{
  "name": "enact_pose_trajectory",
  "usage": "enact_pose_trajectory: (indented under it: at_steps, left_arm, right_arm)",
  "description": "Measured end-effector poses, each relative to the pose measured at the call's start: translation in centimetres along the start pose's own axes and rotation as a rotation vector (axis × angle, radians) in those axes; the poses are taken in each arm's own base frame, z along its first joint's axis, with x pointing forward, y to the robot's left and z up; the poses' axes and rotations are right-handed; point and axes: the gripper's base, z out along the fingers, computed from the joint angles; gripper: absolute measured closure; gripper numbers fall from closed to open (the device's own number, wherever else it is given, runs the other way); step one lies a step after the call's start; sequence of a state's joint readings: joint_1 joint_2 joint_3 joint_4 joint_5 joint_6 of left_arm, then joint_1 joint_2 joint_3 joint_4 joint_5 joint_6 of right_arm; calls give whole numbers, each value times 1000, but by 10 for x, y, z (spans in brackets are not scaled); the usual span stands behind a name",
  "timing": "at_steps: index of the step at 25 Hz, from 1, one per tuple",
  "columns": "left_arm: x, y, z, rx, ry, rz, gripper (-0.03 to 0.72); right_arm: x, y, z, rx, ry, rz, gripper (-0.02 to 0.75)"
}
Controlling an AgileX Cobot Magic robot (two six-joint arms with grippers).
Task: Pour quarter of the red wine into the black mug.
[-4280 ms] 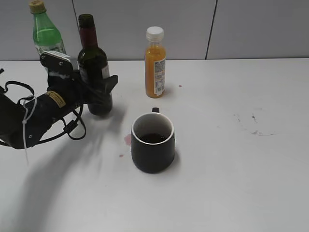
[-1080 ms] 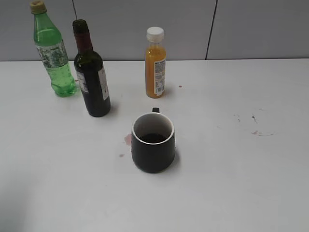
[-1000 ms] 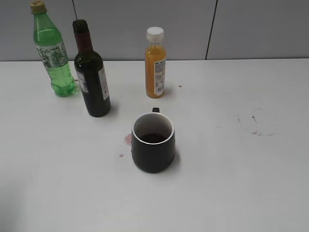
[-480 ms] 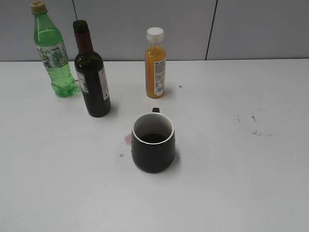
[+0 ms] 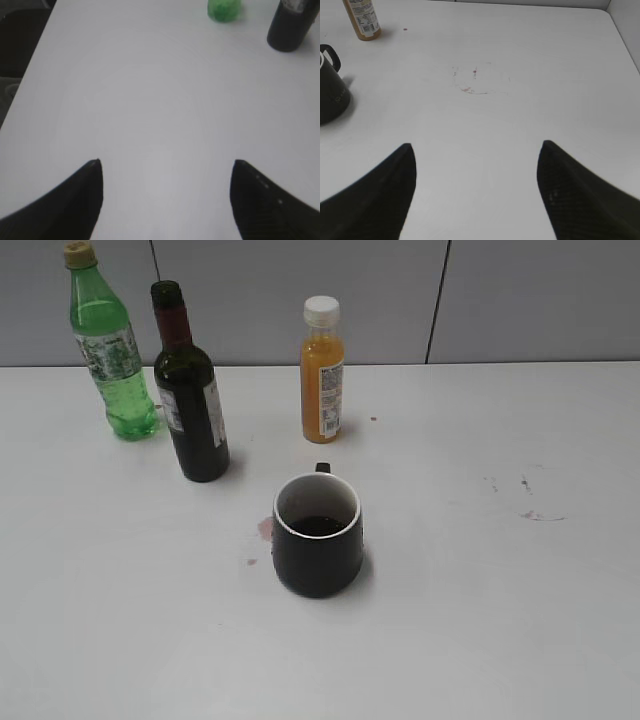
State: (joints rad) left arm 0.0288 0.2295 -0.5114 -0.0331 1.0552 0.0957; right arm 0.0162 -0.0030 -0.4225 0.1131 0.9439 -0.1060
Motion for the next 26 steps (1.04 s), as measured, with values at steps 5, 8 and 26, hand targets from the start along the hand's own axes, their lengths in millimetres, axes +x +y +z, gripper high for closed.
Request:
enact_pose_trajectory:
  at_steps: [5, 8, 26]
  left_arm:
    - [10, -1, -15, -15, -114, 6, 99]
    - [16, -1, -23, -26, -175, 9, 99]
    - [22, -1, -29, -6, -231, 34, 99]
  right_arm:
    - [0, 0, 0, 0, 0, 0, 165]
    - [0, 0, 0, 0, 1, 0, 165]
    - [0, 0, 0, -1, 0, 1, 165]
